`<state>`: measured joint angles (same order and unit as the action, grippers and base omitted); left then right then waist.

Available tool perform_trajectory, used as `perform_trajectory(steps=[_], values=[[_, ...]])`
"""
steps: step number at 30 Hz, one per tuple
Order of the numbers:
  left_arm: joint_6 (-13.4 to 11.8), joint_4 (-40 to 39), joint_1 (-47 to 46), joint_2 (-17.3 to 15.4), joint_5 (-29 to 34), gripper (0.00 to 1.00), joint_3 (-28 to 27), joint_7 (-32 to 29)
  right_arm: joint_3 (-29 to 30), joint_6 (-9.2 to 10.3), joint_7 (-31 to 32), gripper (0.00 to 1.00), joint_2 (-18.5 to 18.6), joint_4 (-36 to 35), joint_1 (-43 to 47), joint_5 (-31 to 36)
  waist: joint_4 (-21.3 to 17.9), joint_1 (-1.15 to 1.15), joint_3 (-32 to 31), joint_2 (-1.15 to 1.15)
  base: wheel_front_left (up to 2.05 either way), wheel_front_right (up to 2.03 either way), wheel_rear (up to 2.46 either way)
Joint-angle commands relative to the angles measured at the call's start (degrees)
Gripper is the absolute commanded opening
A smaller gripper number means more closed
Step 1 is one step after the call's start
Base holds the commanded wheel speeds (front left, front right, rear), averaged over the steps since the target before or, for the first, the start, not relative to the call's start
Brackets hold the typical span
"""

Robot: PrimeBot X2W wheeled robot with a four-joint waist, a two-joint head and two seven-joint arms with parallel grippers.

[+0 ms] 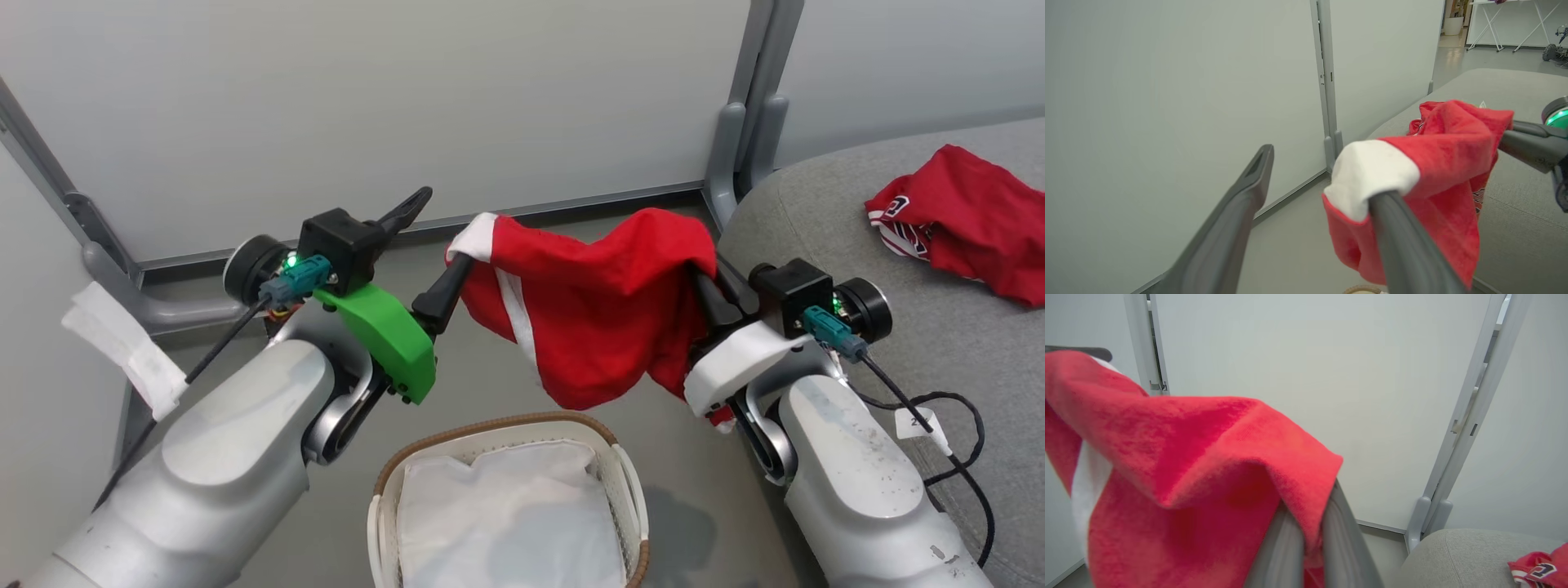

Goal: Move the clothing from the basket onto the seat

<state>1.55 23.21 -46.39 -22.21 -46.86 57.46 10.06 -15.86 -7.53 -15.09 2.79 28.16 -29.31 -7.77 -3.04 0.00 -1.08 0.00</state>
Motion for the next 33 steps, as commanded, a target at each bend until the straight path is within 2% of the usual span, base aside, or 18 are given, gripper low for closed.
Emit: perform_trajectory(steps=[1,9,13,22,33], values=[[-0.45,0.3,1.54,0.34,-0.8,1.0,-0.14,0.79,1.01,0.08,-0.11,0.0,0.21,-0.41,-0.17,0.66,-0.49,0.0,0.33,0.0,0.0,0.0,0.0],[-1.22,2.64,6.85,2.36,-0.78,1.0,0.83,3.22,7.5,0.08,-0.11,0.0,0.2,-1.96,0.7,4.11,-4.09,0.0,2.02,0.0,0.0,0.0,0.0],[-0.76,3.79,8.53,4.03,-0.46,1.0,1.64,3.83,10.87,0.08,-0.11,0.0,0.19,-3.72,1.75,5.87,-6.73,0.0,3.37,0.0,0.0,0.0,0.0],[0.97,6.13,10.15,8.4,0.92,1.0,3.74,4.65,15.54,0.08,-0.11,0.0,0.18,-8.43,4.67,9.1,-15.04,0.0,6.86,0.0,0.0,0.0,0.0],[2.72,8.13,9.0,11.96,3.82,1.0,6.56,5.04,19.34,0.08,-0.11,0.0,0.14,-12.9,7.99,8.09,-24.18,0.0,10.52,0.0,0.0,0.0,0.0]])
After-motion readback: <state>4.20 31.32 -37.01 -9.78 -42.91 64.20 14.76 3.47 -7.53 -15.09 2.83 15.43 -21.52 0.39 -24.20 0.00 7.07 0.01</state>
